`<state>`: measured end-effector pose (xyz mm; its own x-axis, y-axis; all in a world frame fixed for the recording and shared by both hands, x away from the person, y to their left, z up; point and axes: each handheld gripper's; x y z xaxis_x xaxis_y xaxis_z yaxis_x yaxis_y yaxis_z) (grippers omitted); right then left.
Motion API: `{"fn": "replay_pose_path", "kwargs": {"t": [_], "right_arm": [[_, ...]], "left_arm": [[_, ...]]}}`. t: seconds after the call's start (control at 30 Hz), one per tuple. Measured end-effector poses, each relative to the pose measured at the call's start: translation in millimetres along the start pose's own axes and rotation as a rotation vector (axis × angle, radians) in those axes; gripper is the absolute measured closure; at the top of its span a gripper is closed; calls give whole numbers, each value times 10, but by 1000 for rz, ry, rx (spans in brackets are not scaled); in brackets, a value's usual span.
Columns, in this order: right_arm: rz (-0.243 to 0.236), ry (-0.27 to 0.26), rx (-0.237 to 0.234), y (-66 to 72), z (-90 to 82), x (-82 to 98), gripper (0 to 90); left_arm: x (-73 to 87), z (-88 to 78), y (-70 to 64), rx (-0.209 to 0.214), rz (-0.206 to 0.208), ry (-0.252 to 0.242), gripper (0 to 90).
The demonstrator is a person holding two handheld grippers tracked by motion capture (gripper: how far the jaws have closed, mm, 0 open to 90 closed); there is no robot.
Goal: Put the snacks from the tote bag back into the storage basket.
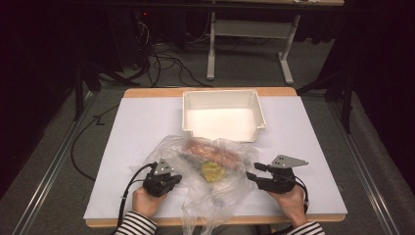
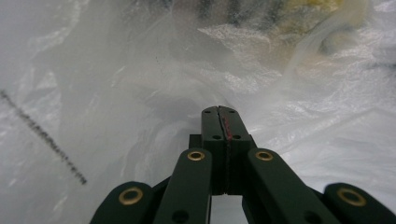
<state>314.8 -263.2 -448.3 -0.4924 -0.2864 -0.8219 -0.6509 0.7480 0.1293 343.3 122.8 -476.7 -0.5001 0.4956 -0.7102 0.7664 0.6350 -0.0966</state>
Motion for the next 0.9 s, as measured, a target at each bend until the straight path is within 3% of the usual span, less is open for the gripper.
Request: {"fn": "replay_pose_path", "kwargs": {"t": [0.23, 0.53, 0.7, 0.8, 0.83, 0.87, 0.9], "right_arm": [[-27, -47, -30, 104, -80, -93, 446], [-59, -80, -49, 197, -172, -221, 430], [-77, -48, -81, 256, -75, -229, 406], [-80, 6, -91, 261, 54, -200, 404], [-86, 34, -92, 253, 124, -174, 550], [-86, 34, -92, 253, 124, -174, 550], [-109, 50, -88, 260, 169, -154, 712]], "left_arm": [[-27, 28, -70, 18, 8, -9, 900], [-58, -12, -36, -9, -11, -36, 900], [-108, 3, -67, 1, -2, -54, 900], [-134, -25, -85, 3, 8, -67, 900], [-143, -40, -91, -1, 14, -72, 900], [-153, -58, -96, -4, 19, -74, 900], [-163, -77, -97, -5, 22, -78, 900]]}}
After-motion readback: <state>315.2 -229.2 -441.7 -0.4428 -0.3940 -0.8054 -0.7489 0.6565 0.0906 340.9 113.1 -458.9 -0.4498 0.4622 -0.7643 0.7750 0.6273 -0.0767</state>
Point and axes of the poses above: each handheld gripper's, and its own axes: z roughly forward along the jaws, x roughly out of its underside, y roughly to its left
